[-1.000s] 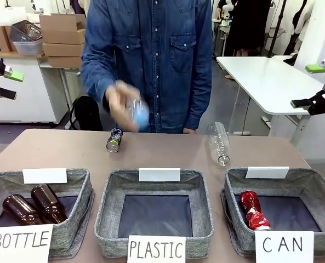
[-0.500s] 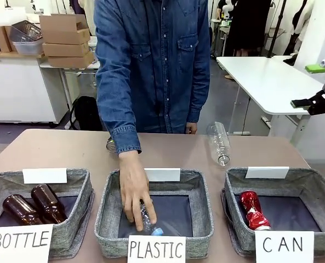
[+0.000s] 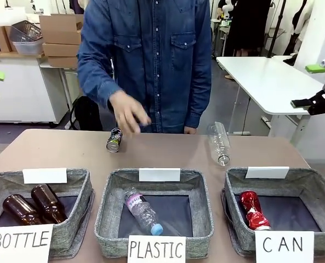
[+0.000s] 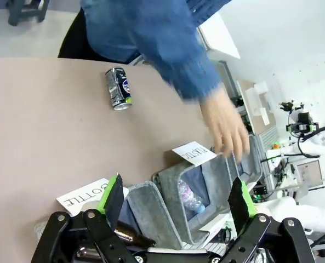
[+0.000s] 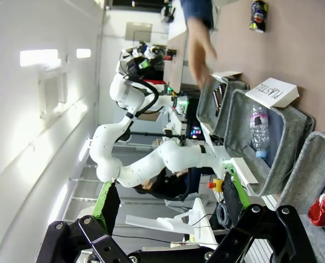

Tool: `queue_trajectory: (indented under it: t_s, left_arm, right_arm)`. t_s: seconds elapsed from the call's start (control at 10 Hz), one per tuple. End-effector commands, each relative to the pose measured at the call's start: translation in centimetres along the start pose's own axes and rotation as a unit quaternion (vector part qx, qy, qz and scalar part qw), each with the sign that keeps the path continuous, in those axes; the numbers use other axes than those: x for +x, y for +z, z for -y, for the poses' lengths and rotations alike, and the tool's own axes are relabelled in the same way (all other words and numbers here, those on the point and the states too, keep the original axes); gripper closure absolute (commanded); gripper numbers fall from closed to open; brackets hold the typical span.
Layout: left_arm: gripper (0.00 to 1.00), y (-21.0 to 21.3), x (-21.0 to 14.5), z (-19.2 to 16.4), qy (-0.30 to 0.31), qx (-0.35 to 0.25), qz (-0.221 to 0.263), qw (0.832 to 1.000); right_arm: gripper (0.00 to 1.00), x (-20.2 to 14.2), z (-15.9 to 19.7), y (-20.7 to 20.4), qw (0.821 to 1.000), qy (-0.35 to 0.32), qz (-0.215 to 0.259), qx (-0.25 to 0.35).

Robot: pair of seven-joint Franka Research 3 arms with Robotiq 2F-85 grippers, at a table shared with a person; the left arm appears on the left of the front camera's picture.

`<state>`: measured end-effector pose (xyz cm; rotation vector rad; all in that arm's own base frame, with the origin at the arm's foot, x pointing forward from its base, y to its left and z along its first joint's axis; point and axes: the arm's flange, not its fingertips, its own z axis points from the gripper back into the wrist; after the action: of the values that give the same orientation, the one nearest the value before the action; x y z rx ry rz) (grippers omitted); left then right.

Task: Sort the can waste into the basket.
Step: Pick up the can waste from the table and place it in the right Fabric basket.

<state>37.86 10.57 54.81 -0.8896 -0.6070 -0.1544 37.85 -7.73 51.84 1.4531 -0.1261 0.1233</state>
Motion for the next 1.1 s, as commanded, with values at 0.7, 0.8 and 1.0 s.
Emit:
queue_trajectory:
  t_s: [0.7,0.8,1.0]
  left_arm:
    - [0.0,0.9,-0.9,0.4,0.002,0.049,0.013,0.999]
    - [0.0,-1.6,-0.2,0.9,-0.007,0.067,-0.007,0.998]
    - [0.0,-9.3,1.5,2.1,-0.027,0.107,-0.061,0.992]
  right_arm:
    - [0.0,-0.1,0.0,0.1,1.0,0.015,-0.008,-0.003]
    - [0.0,-0.1,0.0,0.1,1.0,0.015,-0.008,-0.003]
    - [0.0,-0.1,0.0,0.1,1.0,0.015,-0.008,-0.003]
